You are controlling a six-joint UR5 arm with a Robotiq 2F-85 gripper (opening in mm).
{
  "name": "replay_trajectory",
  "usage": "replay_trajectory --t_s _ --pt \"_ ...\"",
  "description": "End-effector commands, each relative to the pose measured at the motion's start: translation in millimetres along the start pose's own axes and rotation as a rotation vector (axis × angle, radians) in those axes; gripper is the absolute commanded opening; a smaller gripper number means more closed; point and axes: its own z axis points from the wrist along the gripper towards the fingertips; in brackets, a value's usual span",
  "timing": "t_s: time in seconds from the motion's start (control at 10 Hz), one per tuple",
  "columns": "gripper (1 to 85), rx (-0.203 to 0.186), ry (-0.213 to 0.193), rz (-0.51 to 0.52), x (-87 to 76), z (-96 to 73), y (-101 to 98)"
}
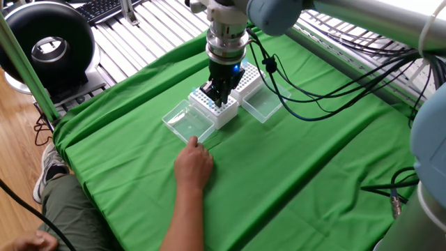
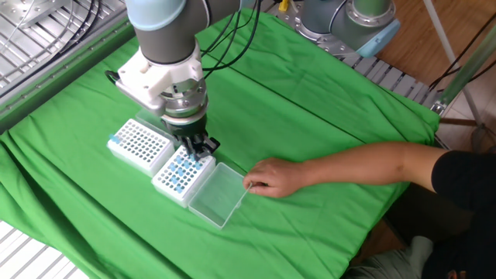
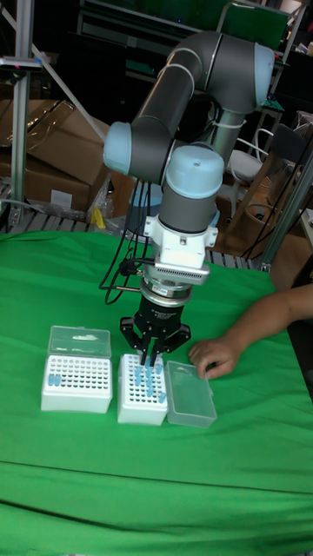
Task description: Insert a medium pipette tip into the holder for medium pipette tips
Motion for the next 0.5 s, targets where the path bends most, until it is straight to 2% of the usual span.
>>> replay_trajectory --t_s 0.0,0.4 --pt "13.3 0.008 -0.008 0.028 -1.3 0.7 -3.6" --pt "1.0 0.053 0.006 0.086 2.1 -5.0 -4.9"
